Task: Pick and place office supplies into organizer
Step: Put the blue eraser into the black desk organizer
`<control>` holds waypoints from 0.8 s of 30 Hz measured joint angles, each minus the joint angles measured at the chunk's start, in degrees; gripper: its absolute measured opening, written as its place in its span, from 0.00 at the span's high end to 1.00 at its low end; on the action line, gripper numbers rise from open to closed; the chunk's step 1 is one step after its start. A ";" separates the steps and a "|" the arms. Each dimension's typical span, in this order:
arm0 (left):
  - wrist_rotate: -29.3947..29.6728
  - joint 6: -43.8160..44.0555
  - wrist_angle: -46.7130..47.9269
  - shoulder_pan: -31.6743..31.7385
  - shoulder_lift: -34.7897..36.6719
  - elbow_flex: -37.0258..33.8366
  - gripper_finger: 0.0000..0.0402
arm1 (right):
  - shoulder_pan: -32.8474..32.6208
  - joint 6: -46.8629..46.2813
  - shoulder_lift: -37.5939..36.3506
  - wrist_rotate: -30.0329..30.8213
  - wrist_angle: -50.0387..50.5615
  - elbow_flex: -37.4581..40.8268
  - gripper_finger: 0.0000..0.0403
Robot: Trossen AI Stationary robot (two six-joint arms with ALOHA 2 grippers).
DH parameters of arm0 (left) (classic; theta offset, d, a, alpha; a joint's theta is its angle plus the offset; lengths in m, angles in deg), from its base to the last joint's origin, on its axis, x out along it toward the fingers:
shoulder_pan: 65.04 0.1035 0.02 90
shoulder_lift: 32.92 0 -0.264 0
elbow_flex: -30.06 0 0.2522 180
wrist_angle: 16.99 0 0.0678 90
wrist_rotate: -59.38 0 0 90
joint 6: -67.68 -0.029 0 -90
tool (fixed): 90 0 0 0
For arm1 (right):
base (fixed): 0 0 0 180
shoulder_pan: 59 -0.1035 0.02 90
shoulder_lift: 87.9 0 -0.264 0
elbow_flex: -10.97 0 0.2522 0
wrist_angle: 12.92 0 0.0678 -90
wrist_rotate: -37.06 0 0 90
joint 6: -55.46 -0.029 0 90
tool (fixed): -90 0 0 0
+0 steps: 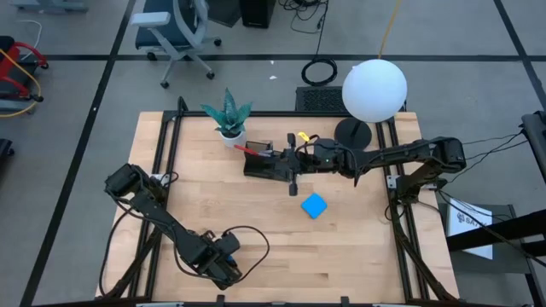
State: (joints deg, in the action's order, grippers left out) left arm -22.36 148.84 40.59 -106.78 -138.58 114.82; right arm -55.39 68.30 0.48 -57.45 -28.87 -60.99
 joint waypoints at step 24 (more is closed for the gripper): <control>-4.79 6.56 -0.65 -0.28 -7.38 0.28 0.55 | -1.49 0.50 0.02 -0.02 -2.21 0.02 0.75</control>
State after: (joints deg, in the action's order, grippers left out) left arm -27.15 155.40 39.93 -107.06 -145.97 115.10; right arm -56.87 68.80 0.50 -57.47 -31.08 -60.97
